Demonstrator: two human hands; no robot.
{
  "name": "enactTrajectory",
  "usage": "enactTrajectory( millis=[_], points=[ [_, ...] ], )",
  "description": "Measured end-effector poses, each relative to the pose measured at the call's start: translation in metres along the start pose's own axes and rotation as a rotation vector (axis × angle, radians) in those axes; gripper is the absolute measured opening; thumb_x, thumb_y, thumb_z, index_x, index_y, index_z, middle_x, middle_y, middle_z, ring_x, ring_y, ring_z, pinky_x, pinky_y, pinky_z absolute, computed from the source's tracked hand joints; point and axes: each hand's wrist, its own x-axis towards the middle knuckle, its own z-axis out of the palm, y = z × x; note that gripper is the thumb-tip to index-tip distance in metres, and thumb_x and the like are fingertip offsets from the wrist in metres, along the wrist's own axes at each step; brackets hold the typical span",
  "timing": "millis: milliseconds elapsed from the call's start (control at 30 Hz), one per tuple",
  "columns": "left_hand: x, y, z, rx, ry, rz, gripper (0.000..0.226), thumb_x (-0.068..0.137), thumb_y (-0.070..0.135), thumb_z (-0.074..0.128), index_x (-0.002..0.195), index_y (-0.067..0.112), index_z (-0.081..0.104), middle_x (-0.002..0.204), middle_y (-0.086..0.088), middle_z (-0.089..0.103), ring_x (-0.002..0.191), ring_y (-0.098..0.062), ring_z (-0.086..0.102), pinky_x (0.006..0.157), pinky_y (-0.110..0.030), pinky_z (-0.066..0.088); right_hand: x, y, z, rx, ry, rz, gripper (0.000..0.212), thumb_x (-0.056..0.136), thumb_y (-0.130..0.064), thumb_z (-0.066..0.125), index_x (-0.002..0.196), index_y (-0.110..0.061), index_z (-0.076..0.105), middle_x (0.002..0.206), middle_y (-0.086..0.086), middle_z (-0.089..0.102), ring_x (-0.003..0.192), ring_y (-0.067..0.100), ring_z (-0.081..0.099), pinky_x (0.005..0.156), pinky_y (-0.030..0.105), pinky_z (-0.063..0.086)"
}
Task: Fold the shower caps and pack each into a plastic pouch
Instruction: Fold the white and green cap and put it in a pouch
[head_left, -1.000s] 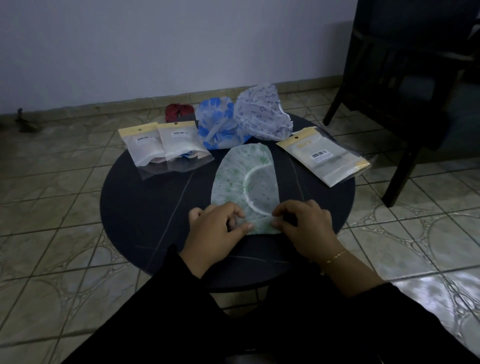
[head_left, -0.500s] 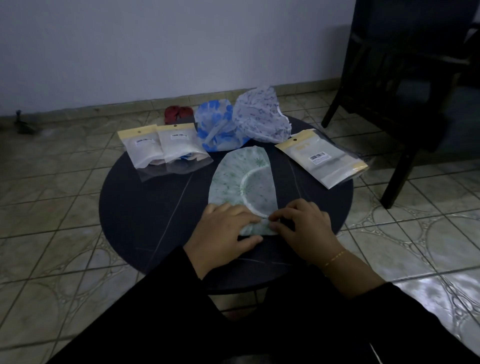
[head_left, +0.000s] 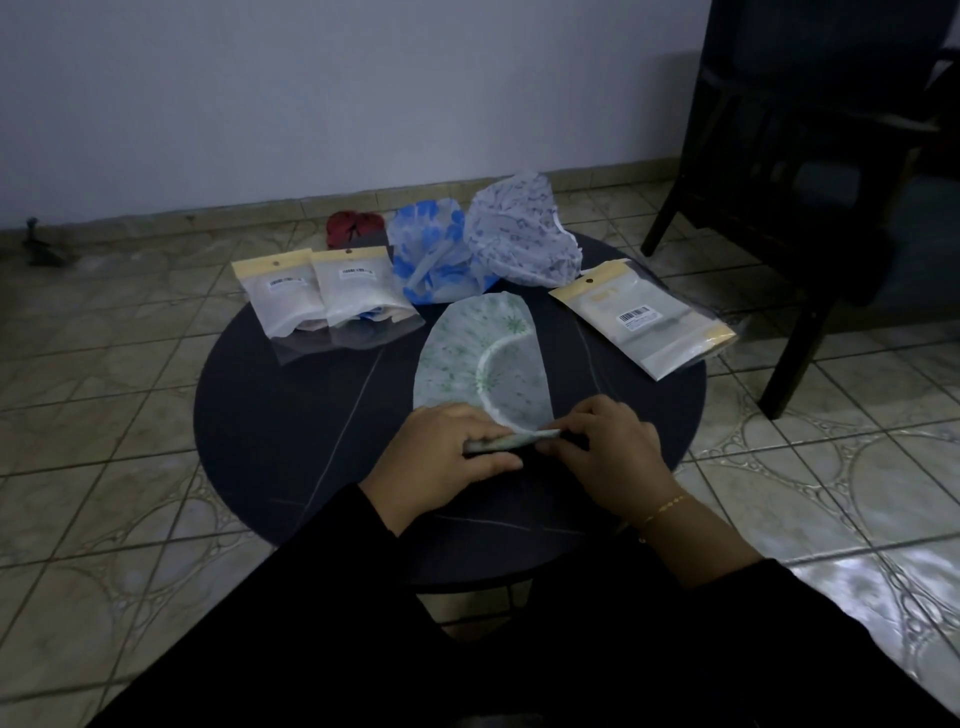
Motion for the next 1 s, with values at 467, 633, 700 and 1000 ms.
enactTrajectory(
  millis=[467,633,700,1000],
  points=[
    [0.005,0.004,-0.013,-0.232,0.069,-0.468,0.058,0.078,0.046,0.071,0.044,0.011,0.040,0.044,0.002,0.035,0.043,-0.011,0.036,0.051,-0.031,0.032,0.014,-0.010,0.003,0.123,0.039,0.217,0.033,0.089,-0.051,0.051,0.089,-0.028,0.075,0.098,-0.008,0.058,0.102,0.018,0.054,0.083,0.035,0.027],
    [0.014,0.004,-0.012,-0.148,0.036,-0.533,0.057,0.077,0.049,0.071,0.046,0.013,0.041,0.046,-0.001,0.037,0.045,-0.014,0.039,0.052,-0.030,0.033,0.012,-0.015,0.005,0.113,0.099,0.242,0.029,0.088,-0.050,0.054,0.089,-0.030,0.075,0.104,-0.007,0.060,0.104,0.018,0.053,0.083,0.035,0.026],
    [0.017,0.004,-0.011,-0.104,0.031,-0.560,0.055,0.076,0.051,0.070,0.047,0.013,0.044,0.049,-0.002,0.041,0.047,-0.016,0.043,0.053,-0.032,0.036,0.013,-0.016,0.006,0.104,0.092,0.261,0.028,0.087,-0.050,0.054,0.091,-0.030,0.074,0.108,-0.005,0.058,0.107,0.019,0.051,0.086,0.036,0.028],
    [0.013,0.022,-0.007,0.208,0.104,-0.519,0.033,0.079,0.051,0.066,0.096,0.026,0.054,0.104,0.008,0.049,0.090,-0.019,0.058,0.073,-0.032,0.043,0.015,-0.018,0.010,0.092,0.144,0.227,0.022,0.085,-0.045,0.060,0.093,-0.029,0.047,0.094,-0.005,0.057,0.096,0.021,0.052,0.082,0.037,0.030]
  ],
)
